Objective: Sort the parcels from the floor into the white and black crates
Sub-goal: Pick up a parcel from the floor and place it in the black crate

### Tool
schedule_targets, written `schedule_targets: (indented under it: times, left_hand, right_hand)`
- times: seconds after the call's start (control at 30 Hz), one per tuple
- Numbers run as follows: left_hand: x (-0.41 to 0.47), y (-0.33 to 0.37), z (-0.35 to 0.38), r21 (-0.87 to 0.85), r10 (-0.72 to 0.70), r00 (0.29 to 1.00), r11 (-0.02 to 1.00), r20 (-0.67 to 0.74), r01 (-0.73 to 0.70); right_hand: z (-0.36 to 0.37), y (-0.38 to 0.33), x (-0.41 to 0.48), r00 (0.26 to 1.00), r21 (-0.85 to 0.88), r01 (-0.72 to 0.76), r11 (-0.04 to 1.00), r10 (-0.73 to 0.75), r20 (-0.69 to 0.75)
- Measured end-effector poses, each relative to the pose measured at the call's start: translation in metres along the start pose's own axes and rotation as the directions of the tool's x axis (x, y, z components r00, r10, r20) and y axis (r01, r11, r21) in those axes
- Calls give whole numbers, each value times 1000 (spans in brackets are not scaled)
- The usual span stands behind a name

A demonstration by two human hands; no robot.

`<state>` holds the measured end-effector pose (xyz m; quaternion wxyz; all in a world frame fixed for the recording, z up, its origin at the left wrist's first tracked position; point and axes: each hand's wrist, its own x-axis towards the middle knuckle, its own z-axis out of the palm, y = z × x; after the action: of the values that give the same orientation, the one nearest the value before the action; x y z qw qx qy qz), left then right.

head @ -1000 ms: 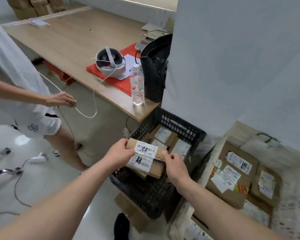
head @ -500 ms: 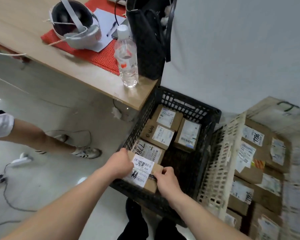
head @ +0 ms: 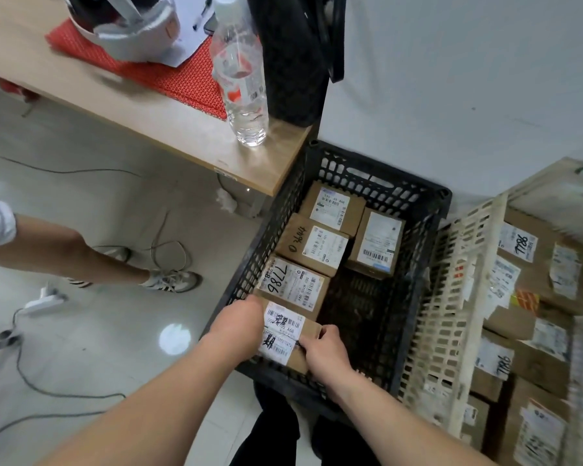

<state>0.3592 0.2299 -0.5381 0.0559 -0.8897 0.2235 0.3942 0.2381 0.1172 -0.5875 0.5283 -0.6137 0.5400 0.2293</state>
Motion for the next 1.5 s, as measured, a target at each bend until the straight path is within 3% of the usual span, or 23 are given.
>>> schedule_targets:
  times: [0.17,0.33,0.5,0.8,1.03,1.2,1.5]
  left_hand:
    - [1,3,9,158,24,998,987,-53,-15]
    - [-4,1,14,176,89,992,982,-93,-72]
    - [-11,1,8,147,136,991,980,16,-137]
    - [12,3,25,123,86,956,985,281,-125]
    - [30,1,30,-230,155,939,970,306,-86]
    - [33,-1,36,-218,166,906,972,390,-84]
    - [36,2,44,-208,157,918,974,364,-84]
  right_hand:
    - [14,9,8,999,-19,11,1000,-12,-36]
    - [22,11,17,999,-66,-11,998,8,-52]
    - [27,12,24,992,-161,-89,983,73,-106]
    - [31,23,35,988,-187,-108,976,85,-126]
    - [30,27,36,994,-154,-86,984,75,-81]
    - [34,25,35,994,-88,-105,991,103,-30]
    - [37,26,39,996,-49,-93,994,93,2]
